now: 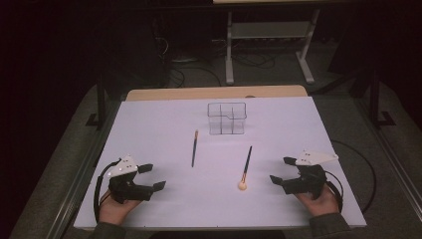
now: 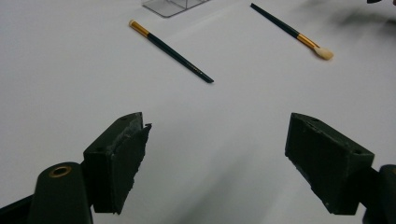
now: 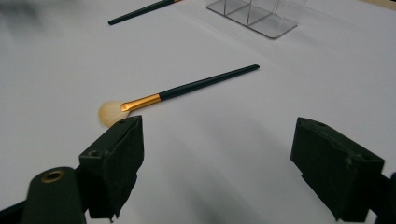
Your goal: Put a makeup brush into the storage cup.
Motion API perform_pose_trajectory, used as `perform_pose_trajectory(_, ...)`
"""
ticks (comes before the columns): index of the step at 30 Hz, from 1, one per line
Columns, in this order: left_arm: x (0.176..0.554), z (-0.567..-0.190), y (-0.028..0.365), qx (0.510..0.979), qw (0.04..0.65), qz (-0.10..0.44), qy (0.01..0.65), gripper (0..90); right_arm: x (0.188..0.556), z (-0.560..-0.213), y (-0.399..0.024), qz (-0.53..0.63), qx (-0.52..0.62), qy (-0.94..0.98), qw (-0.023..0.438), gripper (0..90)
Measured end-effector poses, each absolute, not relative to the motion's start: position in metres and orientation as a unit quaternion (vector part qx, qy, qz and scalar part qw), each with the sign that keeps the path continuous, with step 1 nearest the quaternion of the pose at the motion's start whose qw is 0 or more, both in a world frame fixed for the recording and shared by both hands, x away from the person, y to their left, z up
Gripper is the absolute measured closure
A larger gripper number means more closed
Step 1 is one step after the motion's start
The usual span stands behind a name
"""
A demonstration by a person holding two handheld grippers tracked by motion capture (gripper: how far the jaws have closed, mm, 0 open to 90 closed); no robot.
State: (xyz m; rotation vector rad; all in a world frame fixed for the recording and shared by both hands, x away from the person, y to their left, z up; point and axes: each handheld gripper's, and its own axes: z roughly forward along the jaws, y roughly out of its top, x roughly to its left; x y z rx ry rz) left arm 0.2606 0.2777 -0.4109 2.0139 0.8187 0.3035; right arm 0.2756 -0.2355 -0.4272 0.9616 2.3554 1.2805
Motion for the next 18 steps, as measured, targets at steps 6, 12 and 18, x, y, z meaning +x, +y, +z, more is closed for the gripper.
perform_pose_trajectory(6,0.261,-0.4102,0.2765,0.817,0.456,0.125,0.328,19.4,0.2744,-0.427,-0.2363,0.445,0.339,0.816,0.146,16.2)
perform_pose_trajectory(12,0.262,-0.4094,0.2764,0.817,0.456,0.126,0.329,19.4,0.2748,-0.4274,-0.2373,0.445,0.338,0.816,0.147,16.2)
perform_pose_trajectory(18,0.2615,-0.408,0.2761,0.813,0.46,0.12,0.335,19.6,0.2742,-0.4271,-0.2373,0.445,0.339,0.816,0.146,16.2)
